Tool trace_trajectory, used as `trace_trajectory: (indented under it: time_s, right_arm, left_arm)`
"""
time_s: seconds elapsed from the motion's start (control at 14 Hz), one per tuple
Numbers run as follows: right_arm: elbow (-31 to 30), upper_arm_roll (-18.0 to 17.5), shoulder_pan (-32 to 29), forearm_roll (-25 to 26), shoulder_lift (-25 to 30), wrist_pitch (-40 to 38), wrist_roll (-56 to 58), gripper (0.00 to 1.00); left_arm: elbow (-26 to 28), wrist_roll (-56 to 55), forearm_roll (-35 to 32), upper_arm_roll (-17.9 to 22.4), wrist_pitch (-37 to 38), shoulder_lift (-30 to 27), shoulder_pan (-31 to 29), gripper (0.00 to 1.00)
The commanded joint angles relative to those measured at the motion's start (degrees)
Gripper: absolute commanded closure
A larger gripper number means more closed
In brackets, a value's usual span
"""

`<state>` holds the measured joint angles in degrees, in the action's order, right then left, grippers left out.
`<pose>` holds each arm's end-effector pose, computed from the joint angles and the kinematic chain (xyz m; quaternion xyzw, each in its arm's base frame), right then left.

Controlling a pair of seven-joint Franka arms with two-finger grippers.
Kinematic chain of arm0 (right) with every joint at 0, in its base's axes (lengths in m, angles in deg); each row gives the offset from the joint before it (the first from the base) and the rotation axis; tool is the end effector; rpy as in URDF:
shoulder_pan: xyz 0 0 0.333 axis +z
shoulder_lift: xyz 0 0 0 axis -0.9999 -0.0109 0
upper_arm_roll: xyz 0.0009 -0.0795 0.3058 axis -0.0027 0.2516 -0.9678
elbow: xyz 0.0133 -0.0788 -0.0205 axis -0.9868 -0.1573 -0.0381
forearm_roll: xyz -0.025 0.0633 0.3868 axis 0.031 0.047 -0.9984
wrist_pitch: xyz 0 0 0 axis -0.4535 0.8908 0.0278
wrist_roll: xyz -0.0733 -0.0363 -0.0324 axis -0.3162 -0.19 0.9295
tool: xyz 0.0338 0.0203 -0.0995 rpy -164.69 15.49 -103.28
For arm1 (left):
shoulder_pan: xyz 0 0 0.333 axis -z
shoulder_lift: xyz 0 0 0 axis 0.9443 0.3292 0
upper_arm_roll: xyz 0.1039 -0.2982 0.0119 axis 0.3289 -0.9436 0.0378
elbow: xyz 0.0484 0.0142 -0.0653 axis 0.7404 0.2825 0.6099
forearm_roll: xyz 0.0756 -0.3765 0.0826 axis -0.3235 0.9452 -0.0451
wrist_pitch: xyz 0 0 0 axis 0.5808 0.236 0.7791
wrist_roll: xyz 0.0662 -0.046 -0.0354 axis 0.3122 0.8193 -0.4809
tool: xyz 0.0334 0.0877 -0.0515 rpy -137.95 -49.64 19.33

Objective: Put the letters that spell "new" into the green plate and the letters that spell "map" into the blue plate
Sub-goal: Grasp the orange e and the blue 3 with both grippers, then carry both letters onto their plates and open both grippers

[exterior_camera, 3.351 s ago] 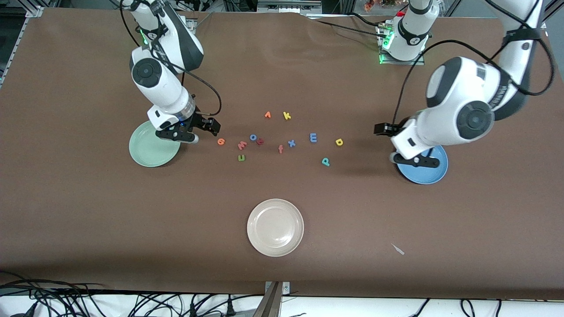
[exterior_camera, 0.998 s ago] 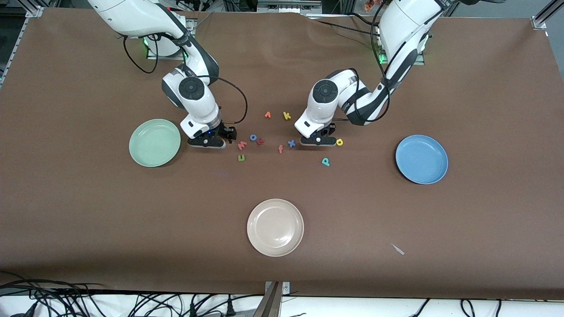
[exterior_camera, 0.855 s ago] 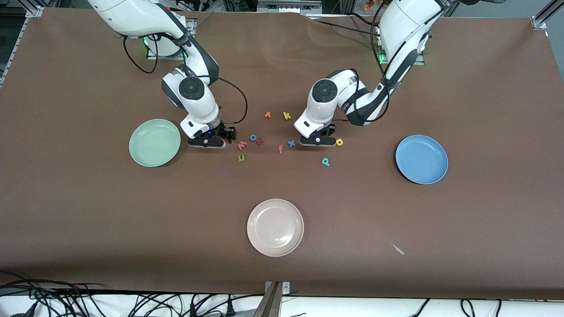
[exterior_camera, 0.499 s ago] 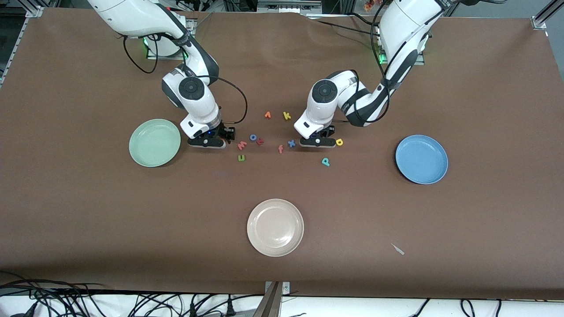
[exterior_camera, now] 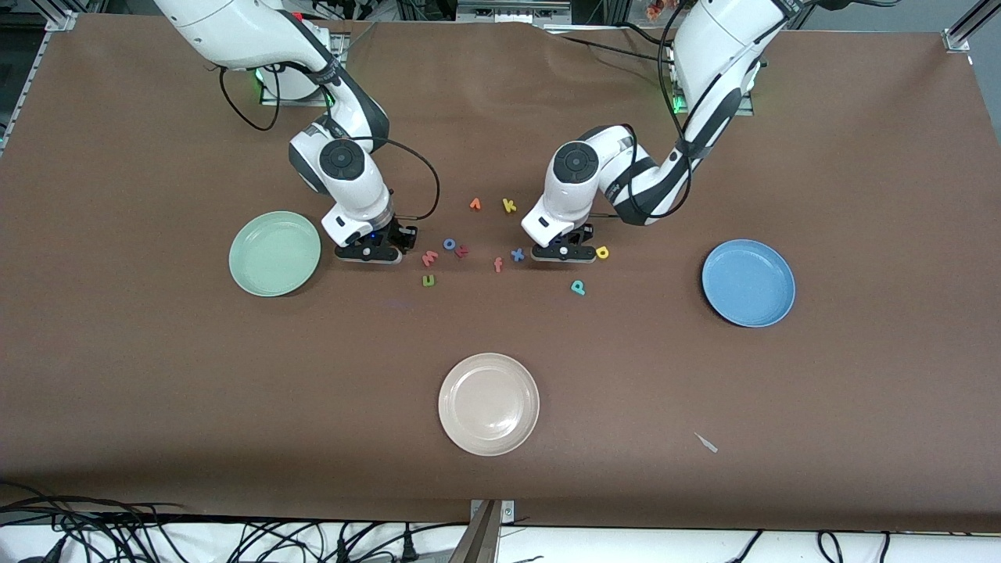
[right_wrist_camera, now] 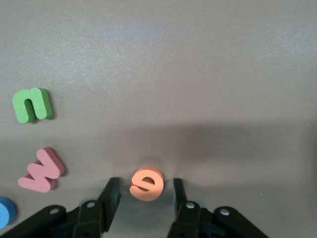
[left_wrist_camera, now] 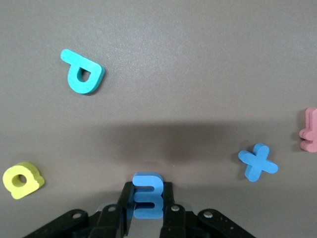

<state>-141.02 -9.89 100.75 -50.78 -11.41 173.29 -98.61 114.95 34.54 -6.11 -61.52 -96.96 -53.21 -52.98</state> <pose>0.4580 0.2850 0.1736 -0.9993 0.0291 -0.0214 0.0022 0.4485 -0.3990 0.1727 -0.9997 0.0101 0.0225 0.0001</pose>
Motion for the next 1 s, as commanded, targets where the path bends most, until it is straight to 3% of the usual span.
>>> trace_trajectory:
  time_s: [0.0,0.21,0.5,0.93]
  right_arm:
    - [0.2,0.2,0.2,2.3,-0.2,0.0,-0.8,0.65]
    - [0.2,0.6,0.2,2.6,0.0,-0.1,-0.8,0.79]
    - [0.1,1.5,0.2,2.7,3.2,-1.3,0.2,0.80]
    - [-2.0,4.6,-2.0,1.7,13.4,-12.6,14.0,0.80]
  left_arm:
    - [-2.9,2.3,-2.6,0.2,6.8,1.2,-2.2,0.97]
    - [-7.4,11.1,1.4,-0.7,17.3,0.9,-5.0,0.97]
    - [-10.8,27.6,5.4,-0.7,28.2,-0.5,-11.2,0.97]
    - [-13.0,52.0,5.3,-0.6,35.9,-1.5,-22.9,0.96]
